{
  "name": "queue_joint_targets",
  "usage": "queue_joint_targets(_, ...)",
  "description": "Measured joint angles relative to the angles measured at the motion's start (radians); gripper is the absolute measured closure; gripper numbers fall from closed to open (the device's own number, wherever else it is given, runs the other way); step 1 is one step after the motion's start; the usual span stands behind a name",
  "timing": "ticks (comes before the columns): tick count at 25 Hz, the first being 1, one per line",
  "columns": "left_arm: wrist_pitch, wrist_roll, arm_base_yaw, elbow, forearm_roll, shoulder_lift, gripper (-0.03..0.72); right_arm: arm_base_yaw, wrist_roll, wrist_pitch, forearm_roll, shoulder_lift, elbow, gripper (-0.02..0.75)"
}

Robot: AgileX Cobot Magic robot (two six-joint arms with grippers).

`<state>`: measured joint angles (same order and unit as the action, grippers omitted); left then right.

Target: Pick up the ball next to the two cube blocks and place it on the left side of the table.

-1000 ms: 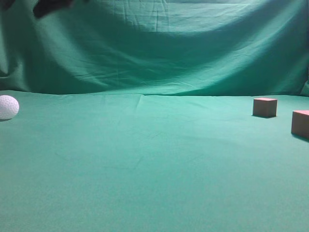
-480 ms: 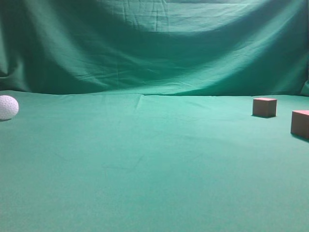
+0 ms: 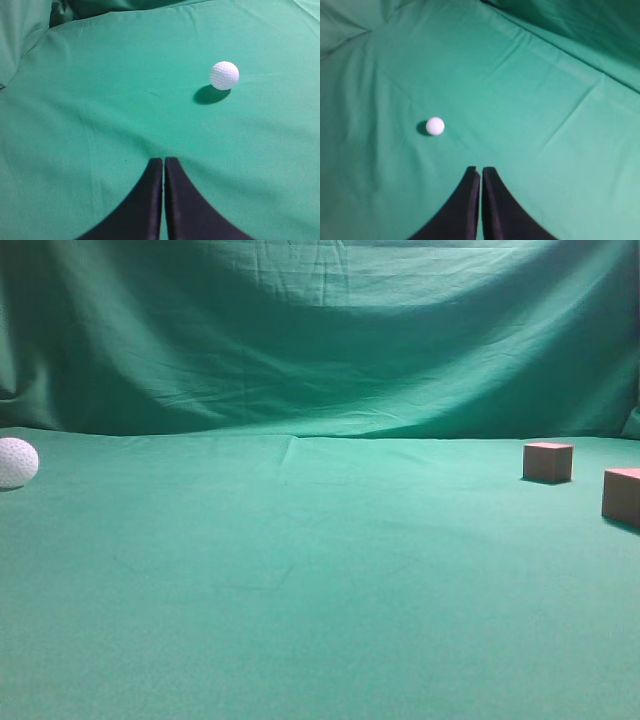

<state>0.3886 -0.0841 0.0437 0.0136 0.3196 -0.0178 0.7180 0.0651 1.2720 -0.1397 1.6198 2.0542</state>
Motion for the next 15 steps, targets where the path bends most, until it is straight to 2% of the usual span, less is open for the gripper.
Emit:
queue_joint_targets(5, 0.0, 0.0, 0.0, 0.0, 0.0, 0.0, 0.688, 0.0, -0.109, 0.0, 0.054, -0.15, -0.244, 0.738)
queue_joint_targets(15, 0.0, 0.0, 0.0, 0.0, 0.0, 0.0, 0.688, 0.0, -0.101, 0.0, 0.17, -0.434, -0.598, 0.738)
